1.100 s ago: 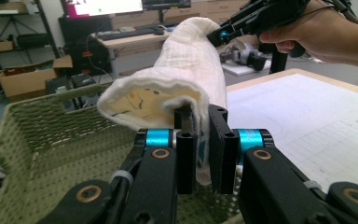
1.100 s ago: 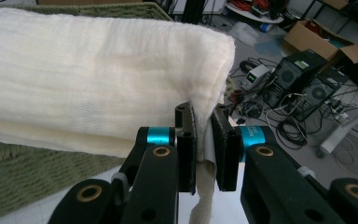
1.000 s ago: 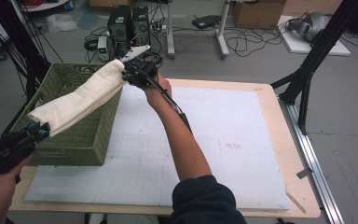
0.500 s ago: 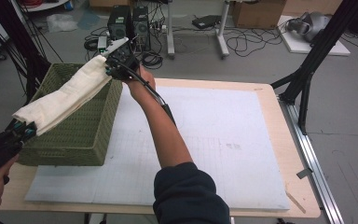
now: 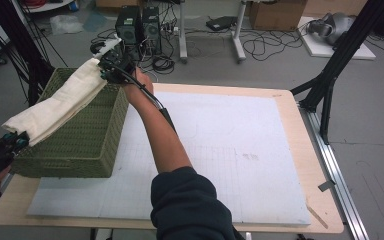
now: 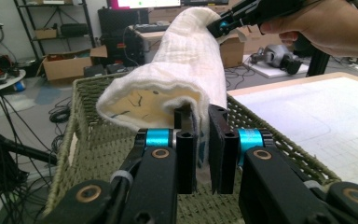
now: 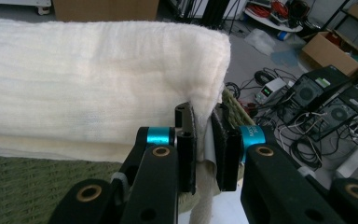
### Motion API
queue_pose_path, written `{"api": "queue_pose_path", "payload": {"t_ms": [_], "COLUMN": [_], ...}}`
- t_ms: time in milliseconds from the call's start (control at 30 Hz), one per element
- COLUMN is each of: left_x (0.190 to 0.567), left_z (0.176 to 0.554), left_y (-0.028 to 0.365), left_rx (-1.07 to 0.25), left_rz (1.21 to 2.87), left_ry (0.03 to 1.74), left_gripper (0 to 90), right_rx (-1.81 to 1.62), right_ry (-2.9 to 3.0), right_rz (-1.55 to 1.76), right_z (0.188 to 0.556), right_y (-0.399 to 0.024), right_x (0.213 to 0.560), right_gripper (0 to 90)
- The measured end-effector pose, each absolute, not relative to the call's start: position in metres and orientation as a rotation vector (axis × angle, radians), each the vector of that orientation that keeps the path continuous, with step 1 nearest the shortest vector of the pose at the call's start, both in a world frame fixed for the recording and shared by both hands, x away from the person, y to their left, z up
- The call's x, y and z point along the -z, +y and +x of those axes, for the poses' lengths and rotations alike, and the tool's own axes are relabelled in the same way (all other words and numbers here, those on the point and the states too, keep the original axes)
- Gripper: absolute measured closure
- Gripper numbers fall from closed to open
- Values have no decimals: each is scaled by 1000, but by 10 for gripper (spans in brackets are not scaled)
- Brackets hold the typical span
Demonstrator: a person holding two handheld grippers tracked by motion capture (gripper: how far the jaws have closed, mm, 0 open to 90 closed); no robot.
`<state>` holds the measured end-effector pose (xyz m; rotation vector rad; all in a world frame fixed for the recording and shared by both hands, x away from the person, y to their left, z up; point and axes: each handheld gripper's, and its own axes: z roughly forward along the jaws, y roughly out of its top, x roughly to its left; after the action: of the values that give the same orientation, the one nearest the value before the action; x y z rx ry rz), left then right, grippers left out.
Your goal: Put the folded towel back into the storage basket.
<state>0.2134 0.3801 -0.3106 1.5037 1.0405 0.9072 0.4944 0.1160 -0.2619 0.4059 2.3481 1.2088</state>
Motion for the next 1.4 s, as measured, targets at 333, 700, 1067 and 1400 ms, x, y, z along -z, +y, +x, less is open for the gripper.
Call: {"api": "queue_pose_path", "payload": {"t_ms": [333, 700, 1067, 1400], "left_x": [313, 325, 316, 316], "left_z": [220, 233, 218, 218], "left_y": [386, 397, 396, 388], "left_rx": [-911, -868, -906, -890], "left_rz": [1509, 1513, 1468, 1451], "left_ry": [1064, 1187, 1133, 1125], "left_gripper": [822, 542, 388, 388], "right_rx": [-1197, -1161, -1152, -1186], "right_ry": [2356, 2344, 2366, 2338], "right_rz": [430, 469, 449, 497], "right_z": [503, 511, 501, 490], "right_y": [127, 139, 115, 60], "right_x": [272, 286, 278, 274], "right_gripper": [820, 645, 549, 517]}}
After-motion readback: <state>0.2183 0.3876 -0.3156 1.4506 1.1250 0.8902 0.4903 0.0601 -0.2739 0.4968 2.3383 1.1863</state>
